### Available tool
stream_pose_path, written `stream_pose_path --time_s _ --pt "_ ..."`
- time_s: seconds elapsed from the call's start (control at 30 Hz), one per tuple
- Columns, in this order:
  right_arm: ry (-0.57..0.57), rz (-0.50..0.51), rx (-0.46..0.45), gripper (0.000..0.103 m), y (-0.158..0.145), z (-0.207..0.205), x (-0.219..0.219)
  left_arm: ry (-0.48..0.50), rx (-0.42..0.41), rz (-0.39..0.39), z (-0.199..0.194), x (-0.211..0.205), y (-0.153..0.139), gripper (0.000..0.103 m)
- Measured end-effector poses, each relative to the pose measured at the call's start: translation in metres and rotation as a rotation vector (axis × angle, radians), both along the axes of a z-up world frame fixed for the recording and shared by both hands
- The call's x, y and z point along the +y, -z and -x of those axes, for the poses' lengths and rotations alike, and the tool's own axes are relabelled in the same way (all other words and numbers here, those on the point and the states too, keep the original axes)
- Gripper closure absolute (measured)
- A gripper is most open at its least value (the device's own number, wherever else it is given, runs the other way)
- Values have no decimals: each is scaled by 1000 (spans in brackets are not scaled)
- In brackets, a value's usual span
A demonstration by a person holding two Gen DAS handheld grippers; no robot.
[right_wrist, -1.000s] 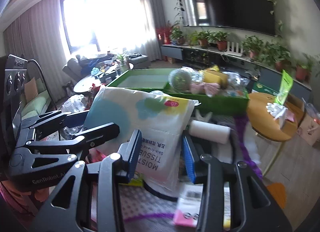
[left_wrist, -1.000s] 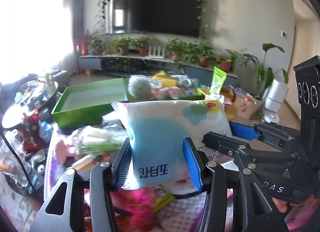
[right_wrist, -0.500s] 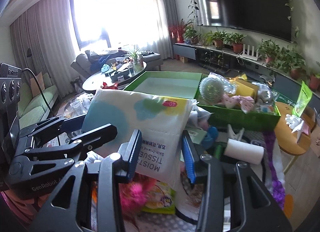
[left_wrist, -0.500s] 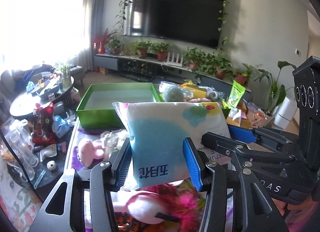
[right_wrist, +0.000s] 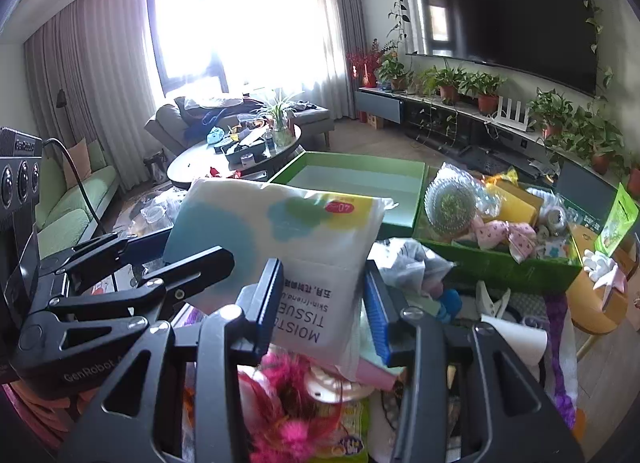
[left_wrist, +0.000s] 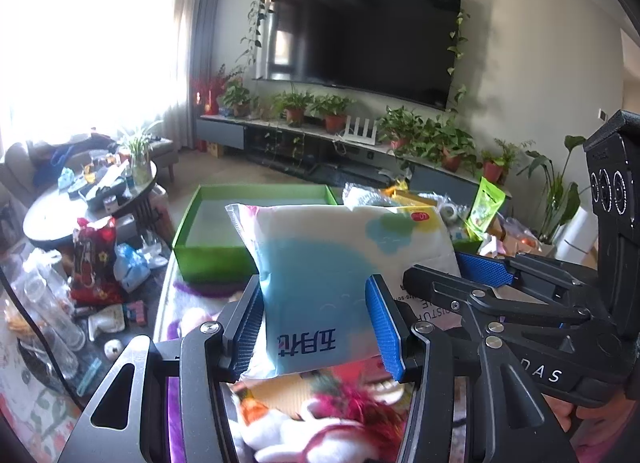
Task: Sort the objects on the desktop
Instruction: 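Carry the held tissue pack with both grippers over the open green box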
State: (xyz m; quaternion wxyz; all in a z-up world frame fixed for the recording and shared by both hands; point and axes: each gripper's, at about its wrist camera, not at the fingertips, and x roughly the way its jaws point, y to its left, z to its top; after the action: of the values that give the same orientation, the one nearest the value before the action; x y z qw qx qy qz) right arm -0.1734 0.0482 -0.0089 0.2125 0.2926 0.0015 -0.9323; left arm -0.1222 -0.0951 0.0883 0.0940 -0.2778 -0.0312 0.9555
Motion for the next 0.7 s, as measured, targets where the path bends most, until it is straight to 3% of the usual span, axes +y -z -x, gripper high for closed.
stream_pose_path --time_s 0.37,0.7 --pt "-20 14 29 62 -27 36 -19 -12 53 34 30 -22 -27 52" --pt "-37 26 37 62 -34 71 -33 -23 50 45 62 -39 -32 52"
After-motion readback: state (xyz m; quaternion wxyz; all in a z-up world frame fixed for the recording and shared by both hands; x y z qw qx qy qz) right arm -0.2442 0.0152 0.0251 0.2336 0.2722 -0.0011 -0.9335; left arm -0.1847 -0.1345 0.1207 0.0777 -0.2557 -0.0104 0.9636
